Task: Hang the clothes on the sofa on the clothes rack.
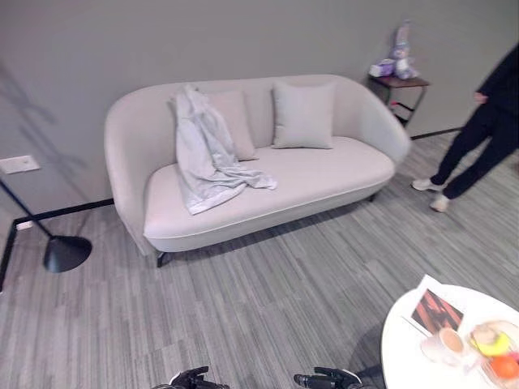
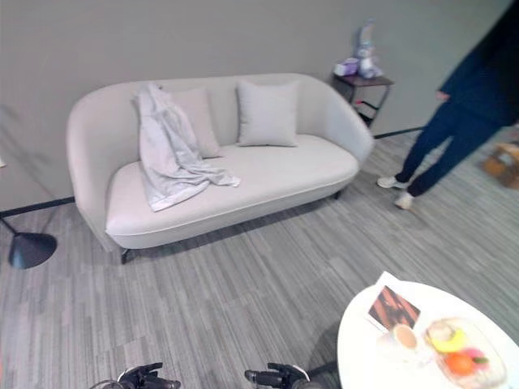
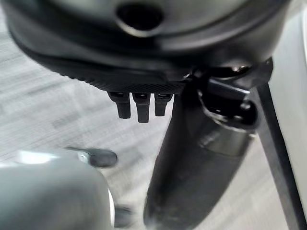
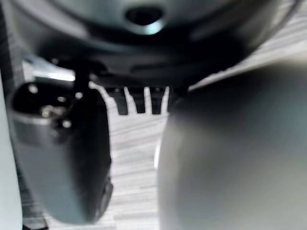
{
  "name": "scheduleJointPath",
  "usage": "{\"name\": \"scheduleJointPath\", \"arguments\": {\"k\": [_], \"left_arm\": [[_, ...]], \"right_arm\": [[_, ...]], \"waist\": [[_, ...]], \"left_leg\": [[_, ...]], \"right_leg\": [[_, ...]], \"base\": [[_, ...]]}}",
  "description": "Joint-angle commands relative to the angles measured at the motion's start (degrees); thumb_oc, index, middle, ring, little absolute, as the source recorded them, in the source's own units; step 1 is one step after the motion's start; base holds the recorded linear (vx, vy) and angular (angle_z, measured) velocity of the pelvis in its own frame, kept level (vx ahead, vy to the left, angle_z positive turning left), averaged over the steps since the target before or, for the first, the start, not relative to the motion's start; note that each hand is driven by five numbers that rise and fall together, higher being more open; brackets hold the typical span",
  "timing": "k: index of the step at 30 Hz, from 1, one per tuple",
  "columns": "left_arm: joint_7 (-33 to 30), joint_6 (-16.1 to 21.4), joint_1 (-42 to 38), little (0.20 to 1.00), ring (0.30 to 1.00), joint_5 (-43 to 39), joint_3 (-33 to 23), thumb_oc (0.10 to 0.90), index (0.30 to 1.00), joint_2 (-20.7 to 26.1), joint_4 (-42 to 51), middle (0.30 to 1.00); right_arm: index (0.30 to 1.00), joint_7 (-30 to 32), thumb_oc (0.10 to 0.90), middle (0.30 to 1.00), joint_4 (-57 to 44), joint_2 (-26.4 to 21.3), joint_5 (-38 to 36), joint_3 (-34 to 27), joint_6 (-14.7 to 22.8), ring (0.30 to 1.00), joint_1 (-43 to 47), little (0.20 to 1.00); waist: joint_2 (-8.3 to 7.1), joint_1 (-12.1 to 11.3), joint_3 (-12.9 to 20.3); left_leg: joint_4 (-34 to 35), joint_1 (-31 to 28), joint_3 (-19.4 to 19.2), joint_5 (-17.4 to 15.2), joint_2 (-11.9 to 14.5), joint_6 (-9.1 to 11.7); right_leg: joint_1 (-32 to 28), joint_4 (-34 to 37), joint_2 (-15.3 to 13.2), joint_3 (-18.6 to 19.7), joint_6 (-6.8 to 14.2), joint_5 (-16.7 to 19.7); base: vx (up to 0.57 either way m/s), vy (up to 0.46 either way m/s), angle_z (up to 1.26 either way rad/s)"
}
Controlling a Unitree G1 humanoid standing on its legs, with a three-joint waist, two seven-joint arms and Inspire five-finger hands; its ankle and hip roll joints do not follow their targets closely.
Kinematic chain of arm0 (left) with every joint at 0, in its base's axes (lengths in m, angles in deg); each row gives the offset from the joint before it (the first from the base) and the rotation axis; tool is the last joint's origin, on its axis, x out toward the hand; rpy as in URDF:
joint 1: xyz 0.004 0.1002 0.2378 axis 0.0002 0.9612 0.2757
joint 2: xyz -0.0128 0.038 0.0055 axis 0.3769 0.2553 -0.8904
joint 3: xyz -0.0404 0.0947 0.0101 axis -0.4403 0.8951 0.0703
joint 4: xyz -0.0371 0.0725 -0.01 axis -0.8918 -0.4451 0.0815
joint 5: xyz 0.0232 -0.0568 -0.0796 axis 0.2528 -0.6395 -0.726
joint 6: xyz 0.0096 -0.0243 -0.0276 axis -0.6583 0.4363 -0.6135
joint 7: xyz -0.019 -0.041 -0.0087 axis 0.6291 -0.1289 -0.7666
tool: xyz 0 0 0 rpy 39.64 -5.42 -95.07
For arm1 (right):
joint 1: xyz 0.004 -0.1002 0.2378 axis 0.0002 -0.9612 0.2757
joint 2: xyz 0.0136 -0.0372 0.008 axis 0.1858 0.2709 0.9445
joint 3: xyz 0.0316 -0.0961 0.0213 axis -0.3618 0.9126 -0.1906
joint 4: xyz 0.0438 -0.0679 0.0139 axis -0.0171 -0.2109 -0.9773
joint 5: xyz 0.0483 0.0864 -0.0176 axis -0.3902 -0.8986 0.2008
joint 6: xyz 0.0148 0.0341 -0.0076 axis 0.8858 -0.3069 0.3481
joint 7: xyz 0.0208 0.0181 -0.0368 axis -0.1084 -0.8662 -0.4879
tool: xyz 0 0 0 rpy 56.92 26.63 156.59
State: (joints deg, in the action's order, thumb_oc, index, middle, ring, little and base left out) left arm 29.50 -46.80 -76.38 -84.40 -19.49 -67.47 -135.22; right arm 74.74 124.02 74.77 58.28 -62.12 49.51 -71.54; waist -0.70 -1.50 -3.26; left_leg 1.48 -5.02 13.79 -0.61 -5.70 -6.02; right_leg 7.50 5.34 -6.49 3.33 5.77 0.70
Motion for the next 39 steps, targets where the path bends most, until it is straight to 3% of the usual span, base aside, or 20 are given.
{"name": "scheduleJointPath", "arguments": {"k": [1,2,3,6,7,9,11,13,14,15,19,20,21,22,25,27,31,33,36,39], "left_arm": [[0.87,0.59,5.15,0.9,0.9,0.78,-1.56,0.8,0.9,0.17,-1.24,0.9],[0.87,0.59,5.17,0.9,0.9,0.78,-1.56,0.8,0.9,0.16,-1.23,0.9],[0.31,0.75,5.2,0.9,0.9,1.82,-0.9,0.8,0.9,0.2,-0.95,0.9],[0.1,0.86,4.34,0.9,0.9,3.82,2.21,0.8,0.9,-0.24,0.49,0.9],[-0.17,0.85,3.7,0.9,0.9,5.28,4.0,0.8,0.9,-0.29,1.96,0.9],[-0.38,0.86,3.46,0.9,0.9,5.62,4.38,0.8,0.9,-0.22,2.35,0.9],[-0.54,0.91,2.97,0.9,0.9,5.57,4.5,0.8,0.9,-0.16,3.29,0.9],[-1.24,0.9,2.71,0.9,0.9,4.0,3.93,0.8,0.9,0.38,4.41,0.9],[-1.24,0.88,2.7,0.9,0.9,3.99,3.93,0.8,0.9,0.4,4.43,0.9],[-1.52,1.07,2.8,0.9,0.9,2.53,3.09,0.8,0.9,0.73,4.95,0.9],[-1.54,1.3,3.91,0.9,0.9,-2.27,-0.27,0.8,0.9,0.45,3.54,0.9],[-1.66,1.41,4.28,0.9,0.9,-2.86,-0.8,0.8,0.9,0.38,2.87,0.9],[-1.66,1.41,4.28,0.9,0.9,-2.86,-0.8,0.8,0.9,0.38,2.87,0.9],[-1.33,0.87,5.02,0.9,0.9,-4.06,-1.86,0.8,0.9,0.22,1.9,0.9],[-1.12,0.71,5.64,0.9,0.9,-4.21,-2.69,0.8,0.9,0.53,1.21,0.9],[-0.23,-0.01,6.65,0.9,0.9,-4.14,-3.98,0.8,0.9,0.94,0.5,0.9],[0.04,-0.17,5.96,0.9,0.9,-2.55,-3.45,0.8,0.9,1.89,0.48,0.9],[0.0,0.21,4.8,0.9,0.9,1.43,-0.14,0.8,0.9,2.06,1.16,0.9],[0.0,0.35,4.14,0.9,0.9,4.47,2.46,0.8,0.9,1.89,2.47,0.9],[-0.28,0.51,4.58,0.9,0.9,7.41,4.87,0.8,0.9,1.09,3.1,0.9]], "right_arm": [[0.9,-1.36,0.8,0.9,4.79,0.04,-3.96,-3.72,-2.54,0.9,-3.43,0.9],[0.9,-1.36,0.8,0.9,4.79,0.02,-3.96,-3.7,-2.54,0.9,-3.45,0.9],[0.9,-0.81,0.8,0.9,4.44,-0.41,-2.47,-2.44,-2.23,0.9,-3.23,0.9],[0.9,-0.03,0.8,0.9,3.65,-1.29,-0.72,-0.19,-2.11,0.9,-2.32,0.9],[0.9,0.62,0.8,0.9,2.72,-1.57,1.43,1.8,-1.85,0.9,-1.4,0.9],[0.9,0.94,0.8,0.9,2.2,-1.57,2.34,2.87,-1.7,0.9,-0.8,0.9],[0.9,1.63,0.8,0.9,0.85,-1.3,3.9,4.45,-1.18,0.9,0.03,0.9],[0.9,2.35,0.8,0.9,-0.95,-1.43,4.1,5.35,-0.76,0.9,0.4,0.9],[0.9,2.35,0.8,0.9,-0.96,-1.41,4.1,5.35,-0.77,0.9,0.41,0.9],[0.9,2.8,0.8,0.9,-1.37,-1.6,3.51,5.5,-0.62,0.9,0.69,0.9],[0.9,3.24,0.8,0.9,-0.73,-3.34,2.44,3.91,-0.5,0.9,1.12,0.9],[0.9,3.46,0.8,0.9,-0.76,-3.6,2.19,3.38,-0.44,0.9,1.18,0.9],[0.9,3.46,0.8,0.9,-0.76,-3.59,2.19,3.38,-0.44,0.9,1.18,0.9],[0.9,3.83,0.8,0.9,-0.95,-3.8,2.06,2.63,-0.36,0.9,1.12,0.9],[0.9,4.13,0.8,0.9,-0.64,-3.76,2.61,2.28,-0.36,0.9,0.85,0.9],[0.9,4.03,0.8,0.9,0.8,-3.09,4.52,1.95,-1.1,0.9,0.24,0.9],[0.9,3.4,0.8,0.9,2.79,-1.69,3.5,0.35,-1.87,0.9,-1.48,0.9],[0.9,2.85,0.8,0.9,3.52,-0.39,2.68,-0.51,-2.1,0.9,-1.93,0.9],[0.9,2.84,0.8,0.9,2.05,0.03,4.15,0.98,-1.73,0.9,-1.18,0.9],[0.9,4.65,0.8,0.9,-1.52,-0.81,3.56,-0.11,-0.88,0.9,0.98,0.9]], "waist": [[-2.64,-0.27,3.08],[-2.55,-0.21,3.03],[-2.4,-0.5,3.42],[-2.14,-0.7,3.16],[-1.89,-1.2,2.92],[-1.9,-1.51,2.66],[-2.08,-2.31,1.86],[-3.49,-3.45,-0.37],[-3.41,-3.4,-0.39],[-4.21,-4.06,-1.92],[-3.4,-5.32,-2.39],[-2.96,-5.43,-2.11],[-2.98,-5.4,-2.08],[-1.03,-6.16,-1.65],[-1.01,-6.76,-1.71],[-1.22,-7.39,-0.1],[-2.14,-6.89,1.51],[-2.89,-6.13,2.9],[-2.89,-5.46,3.56],[-1.49,-3.67,2.62]], "left_leg": [[-1.19,-6.26,-1.93,-10.2,6.64,5.47],[-1.1,-6.4,-1.87,-10.21,6.77,5.51],[-3.07,-5.35,-0.43,-8.96,9.04,6.98],[-6.41,-3.39,2.01,-6.74,10.33,8.19],[-10.33,-2.0,3.04,-5.08,11.05,9.2],[-12.92,-1.19,3.35,-4.47,10.94,9.37],[-18.69,0.95,2.16,-1.74,10.97,9.88],[-29.1,6.6,-0.02,1.84,10.72,8.97],[-29.47,6.8,0.06,1.67,10.74,8.96],[-34.99,10.47,-4.13,1.62,11.46,8.17],[-22.32,13.41,-10.94,-2.85,13.93,9.21],[-15.83,14.13,-11.53,-0.96,14.01,9.93],[-15.79,14.14,-11.51,-0.93,13.99,9.93],[-4.92,17.05,-12.03,6.26,14.94,11.52],[1.52,18.84,-14.67,8.8,14.29,11.93],[-0.05,17.97,-14.63,9.86,13.02,11.34],[-4.53,18.97,-14.53,7.48,10.87,9.51],[-5.37,17.6,-16.29,4.75,8.83,7.53],[-3.58,15.28,-17.86,3.4,7.18,5.88],[-0.92,10.33,-19.1,1.52,5.54,3.55]], "right_leg": [[-0.06,-8.84,-0.65,-2.41,1.39,1.35],[-0.19,-8.83,-0.56,-2.52,1.35,1.31],[-1.39,-8.27,0.91,-4.32,0.44,0.43],[-2.95,-7.4,2.27,-6.45,-1.11,-0.44],[-4.5,-6.79,3.32,-8.04,-2.33,-1.91],[-5.54,-6.41,3.91,-8.32,-3.02,-2.61],[-8.18,-5.65,4.84,-9.44,-4.31,-4.24],[-10.19,-5.78,4.69,-10.07,-5.81,-4.96],[-10.17,-5.8,4.76,-10.12,-5.8,-4.97],[-11.72,-5.38,4.7,-11.1,-6.53,-5.59],[-15.09,-2.29,3.74,-14.29,-4.92,-6.9],[-15.54,-1.82,3.55,-15.1,-4.38,-7.27],[-15.51,-1.82,3.53,-15.12,-4.37,-7.28],[-17.02,-1.05,4.39,-16.23,-4.03,-8.46],[-18.74,-0.89,4.23,-17.12,-4.01,-10.02],[-21.05,-2.14,3.51,-17.07,-2.85,-11.0],[-21.39,-5.43,0.76,-17.32,-1.6,-11.39],[-20.07,-8.45,-2.23,-16.94,0.56,-9.77],[-16.89,-14.35,-4.01,-16.33,2.46,-6.99],[-11.93,-26.29,-6.09,-15.66,4.04,-1.39]], "base": [[0.41,-0.259,0.92],[0.5,-0.368,0.91],[0.23,-0.215,0.61],[0.28,-0.234,0.86],[0.32,-0.239,0.38],[0.19,-0.143,0.21],[0.14,-0.113,0.13],[0.1,-0.126,0.13],[0.08,-0.159,0.25],[0.09,-0.091,0.35],[0.15,0.066,0.57],[0.13,0.133,0.36],[0.2,0.257,0.52],[0.14,0.18,0.6],[0.23,0.243,0.7],[0.38,0.397,0.29],[0.22,0.271,0.01],[0.27,0.43,0.09],[0.16,0.345,-0.26],[0.13,0.334,-0.06]]}}
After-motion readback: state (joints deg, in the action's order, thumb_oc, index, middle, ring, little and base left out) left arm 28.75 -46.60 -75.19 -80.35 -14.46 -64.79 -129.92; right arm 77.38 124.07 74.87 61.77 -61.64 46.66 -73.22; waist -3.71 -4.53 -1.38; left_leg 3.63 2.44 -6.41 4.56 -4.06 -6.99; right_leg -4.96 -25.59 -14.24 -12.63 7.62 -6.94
